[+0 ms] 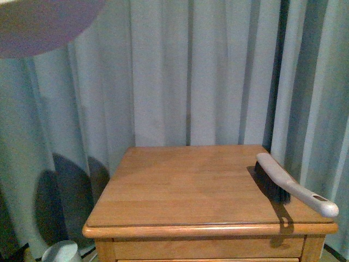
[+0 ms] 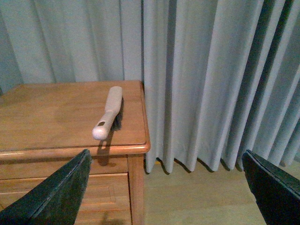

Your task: Clean up trash

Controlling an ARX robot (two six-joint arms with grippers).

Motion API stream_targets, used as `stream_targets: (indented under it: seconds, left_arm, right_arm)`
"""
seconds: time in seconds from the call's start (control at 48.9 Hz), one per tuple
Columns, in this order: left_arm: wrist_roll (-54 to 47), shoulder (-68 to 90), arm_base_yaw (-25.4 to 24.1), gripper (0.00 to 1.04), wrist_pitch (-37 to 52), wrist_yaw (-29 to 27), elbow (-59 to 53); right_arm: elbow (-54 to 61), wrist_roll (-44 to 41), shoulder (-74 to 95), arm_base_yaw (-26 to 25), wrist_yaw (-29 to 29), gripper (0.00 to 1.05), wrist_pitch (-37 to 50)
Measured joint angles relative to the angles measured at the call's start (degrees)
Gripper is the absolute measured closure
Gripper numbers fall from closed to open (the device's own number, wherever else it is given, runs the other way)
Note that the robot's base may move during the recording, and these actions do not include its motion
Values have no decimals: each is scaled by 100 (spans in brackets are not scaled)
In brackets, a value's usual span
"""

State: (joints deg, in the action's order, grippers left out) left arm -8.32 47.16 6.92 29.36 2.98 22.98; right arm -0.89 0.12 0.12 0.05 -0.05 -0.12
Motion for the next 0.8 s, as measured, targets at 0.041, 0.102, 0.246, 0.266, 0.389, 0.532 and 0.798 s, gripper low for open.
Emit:
stream_targets:
  seconds: [0.041, 0.102, 0.246, 0.266, 0.389, 0.532, 0.798]
  left_arm:
    - [44, -227, -166, 78, -146, 151, -59]
    - [70, -640, -448, 78, -444, 402, -179]
    - [127, -1290, -881, 78, -949, 876, -345]
    - [149, -1375, -946, 78, -1021, 942, -354]
    - [260, -1985, -1445, 78, -1532, 1484, -455]
    - [310, -2485, -2059, 78, -1963, 2168, -601]
    - [393, -2918, -2516, 78, -2188, 2645, -774]
  right_arm:
    - [0, 0, 0, 0, 2, 7, 0]
    - [0, 0, 0, 0, 0, 7, 0]
    - [0, 0, 0, 0, 0, 7, 0]
    - [0, 0, 0, 0, 2, 7, 0]
    - [0, 0, 0, 0, 0, 7, 0]
    - [-2, 0, 0, 0, 0, 7, 0]
    - [-7, 13, 20, 15, 74, 7, -26]
